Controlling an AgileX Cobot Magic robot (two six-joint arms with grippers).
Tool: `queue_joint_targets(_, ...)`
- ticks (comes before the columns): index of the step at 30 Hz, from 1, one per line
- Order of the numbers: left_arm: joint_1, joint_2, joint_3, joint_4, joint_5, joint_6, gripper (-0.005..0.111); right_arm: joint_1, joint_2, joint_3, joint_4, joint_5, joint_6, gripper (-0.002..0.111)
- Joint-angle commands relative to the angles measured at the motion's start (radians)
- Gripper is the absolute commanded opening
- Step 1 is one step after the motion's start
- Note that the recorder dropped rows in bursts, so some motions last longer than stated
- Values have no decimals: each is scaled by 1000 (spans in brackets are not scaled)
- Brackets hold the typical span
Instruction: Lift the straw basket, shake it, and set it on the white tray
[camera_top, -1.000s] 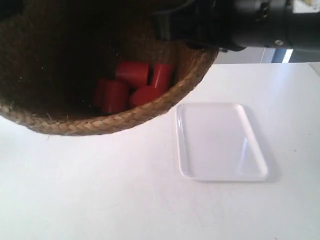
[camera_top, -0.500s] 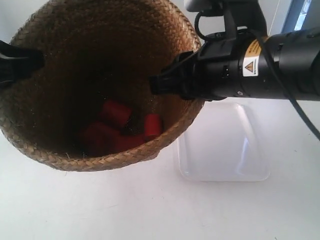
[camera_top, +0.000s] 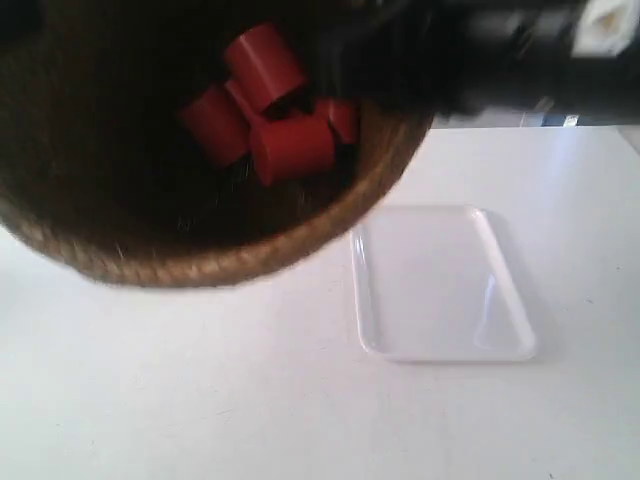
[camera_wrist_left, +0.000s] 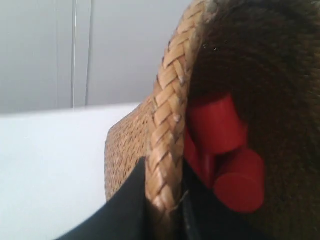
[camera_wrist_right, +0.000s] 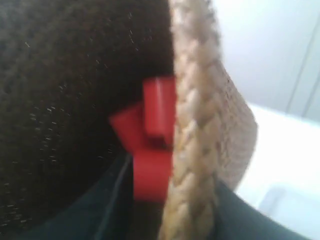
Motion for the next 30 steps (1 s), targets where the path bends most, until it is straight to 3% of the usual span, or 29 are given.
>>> queue_joint_targets(1,-19,16,27,33,-5,3,0,-10,51,30,-10,33,39,0)
queue_joint_targets(9,-19,27,25,37,-41,1,0,-12,38,30,-13,30,39,0)
queue_joint_targets(11,-19,60,13,35,-47,-40,0,-52,27,16,-28,47,39,0)
queue_joint_targets(18,-36,289,-204,20,-16,-135,0,-271,23,-126,-39,258,-2,0)
queue_joint_targets(24,-179,445,-270,-2,-134,-237,0,-391,119,-283,-37,428,-132,0)
queue_joint_targets(30,-238,537,-286,-32,-175,-251,0,-454,220,-345,-17,503,-222,0)
